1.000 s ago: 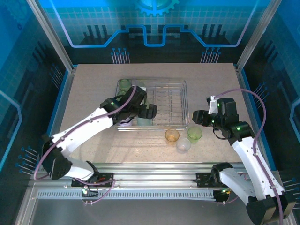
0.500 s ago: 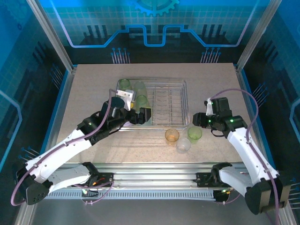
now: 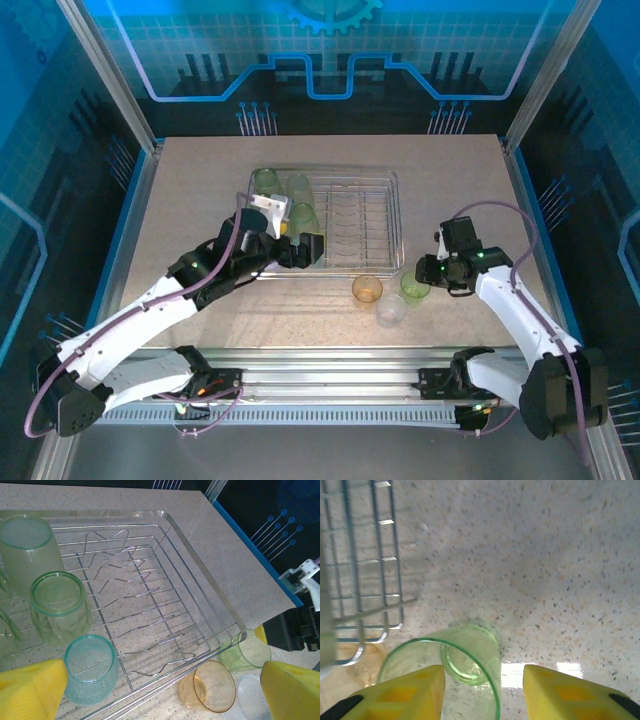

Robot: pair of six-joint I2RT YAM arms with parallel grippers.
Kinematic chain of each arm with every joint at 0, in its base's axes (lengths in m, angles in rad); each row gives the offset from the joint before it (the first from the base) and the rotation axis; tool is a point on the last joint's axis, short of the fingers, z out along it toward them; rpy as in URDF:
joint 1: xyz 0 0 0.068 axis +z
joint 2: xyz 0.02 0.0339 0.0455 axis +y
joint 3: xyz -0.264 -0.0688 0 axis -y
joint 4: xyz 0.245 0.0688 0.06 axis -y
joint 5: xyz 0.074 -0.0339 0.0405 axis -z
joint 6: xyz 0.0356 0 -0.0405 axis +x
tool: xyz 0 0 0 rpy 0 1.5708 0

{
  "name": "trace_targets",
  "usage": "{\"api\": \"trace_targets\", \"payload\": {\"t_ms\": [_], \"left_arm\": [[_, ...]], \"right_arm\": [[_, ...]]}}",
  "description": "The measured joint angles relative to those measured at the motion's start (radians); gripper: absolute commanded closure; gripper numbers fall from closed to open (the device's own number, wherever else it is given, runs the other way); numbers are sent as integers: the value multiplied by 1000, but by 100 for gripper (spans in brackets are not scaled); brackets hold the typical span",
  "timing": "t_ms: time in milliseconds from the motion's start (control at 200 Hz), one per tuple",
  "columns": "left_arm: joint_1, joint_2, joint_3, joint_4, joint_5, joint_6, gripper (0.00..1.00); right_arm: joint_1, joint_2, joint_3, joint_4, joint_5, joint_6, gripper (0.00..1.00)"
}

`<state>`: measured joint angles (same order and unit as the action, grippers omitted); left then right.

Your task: Load the cups into the dish rack

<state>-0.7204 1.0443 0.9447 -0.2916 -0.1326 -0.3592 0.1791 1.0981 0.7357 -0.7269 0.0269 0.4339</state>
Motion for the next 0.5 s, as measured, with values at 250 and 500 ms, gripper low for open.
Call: {"api": "trace_targets", "payload": {"t_ms": [250, 500], "left_arm": [[0, 8, 0, 3, 7, 0, 1], [0, 33, 0, 6, 10, 0, 1]], "right_arm": [[0, 71, -35, 49, -1, 5, 66], [0, 95, -37, 71, -4, -5, 72]]}}
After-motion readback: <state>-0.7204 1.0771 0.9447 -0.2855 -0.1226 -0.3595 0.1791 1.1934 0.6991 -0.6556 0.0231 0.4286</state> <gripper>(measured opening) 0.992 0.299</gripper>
